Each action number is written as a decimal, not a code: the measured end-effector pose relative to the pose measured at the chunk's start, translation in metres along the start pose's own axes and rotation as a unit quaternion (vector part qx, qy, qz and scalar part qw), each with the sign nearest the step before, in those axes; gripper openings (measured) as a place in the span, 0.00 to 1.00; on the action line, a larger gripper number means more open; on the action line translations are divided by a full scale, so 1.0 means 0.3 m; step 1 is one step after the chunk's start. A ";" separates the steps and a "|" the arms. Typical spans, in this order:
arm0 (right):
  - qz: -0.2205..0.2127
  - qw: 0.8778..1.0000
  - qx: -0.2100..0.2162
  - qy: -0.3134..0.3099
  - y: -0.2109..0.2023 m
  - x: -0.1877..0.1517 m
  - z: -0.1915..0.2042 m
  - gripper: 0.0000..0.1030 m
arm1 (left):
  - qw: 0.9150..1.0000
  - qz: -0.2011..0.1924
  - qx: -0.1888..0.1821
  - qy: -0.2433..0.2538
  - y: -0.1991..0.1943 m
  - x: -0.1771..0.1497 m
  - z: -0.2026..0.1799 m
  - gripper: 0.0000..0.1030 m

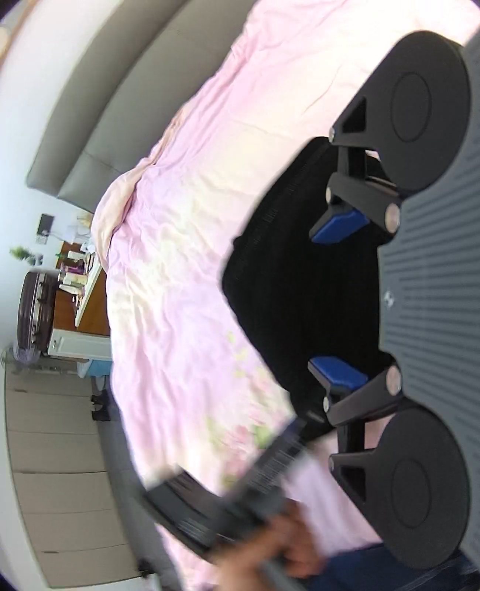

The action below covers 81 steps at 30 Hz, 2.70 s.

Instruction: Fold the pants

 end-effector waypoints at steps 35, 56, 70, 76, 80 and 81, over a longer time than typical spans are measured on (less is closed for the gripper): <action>0.181 0.955 0.222 -0.080 0.442 0.315 -0.058 0.29 | 0.990 -0.016 -0.043 0.134 -0.052 0.020 -0.123 0.34; 0.210 0.960 0.182 0.015 0.769 0.327 0.020 0.37 | 1.000 0.026 0.001 0.005 -0.009 0.081 0.124 0.36; 0.049 0.992 -0.021 0.113 0.273 0.201 -0.270 0.56 | 0.998 -0.063 0.018 0.025 -0.257 0.203 0.064 0.47; 0.042 0.989 -0.033 0.135 0.143 -0.033 -0.192 0.39 | 0.990 -0.073 0.028 0.117 -0.185 0.286 -0.105 0.47; 0.063 0.987 -0.020 0.149 0.170 -0.159 -0.105 0.36 | 0.982 -0.030 0.091 0.166 -0.010 0.253 -0.092 0.46; 0.067 0.984 -0.027 0.161 0.167 -0.203 -0.096 0.36 | 0.980 -0.020 0.111 0.163 0.025 0.244 -0.064 0.44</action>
Point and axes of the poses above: each gripper's, at about its wrist camera, not at the fingertips, and y roughly the way its jaws point, z to its left, x to its top, the point moved 9 cm from there along y, roughly the way its jaws point, and after that the axes turned 8 degrees about -x, right-handed, at the moved point
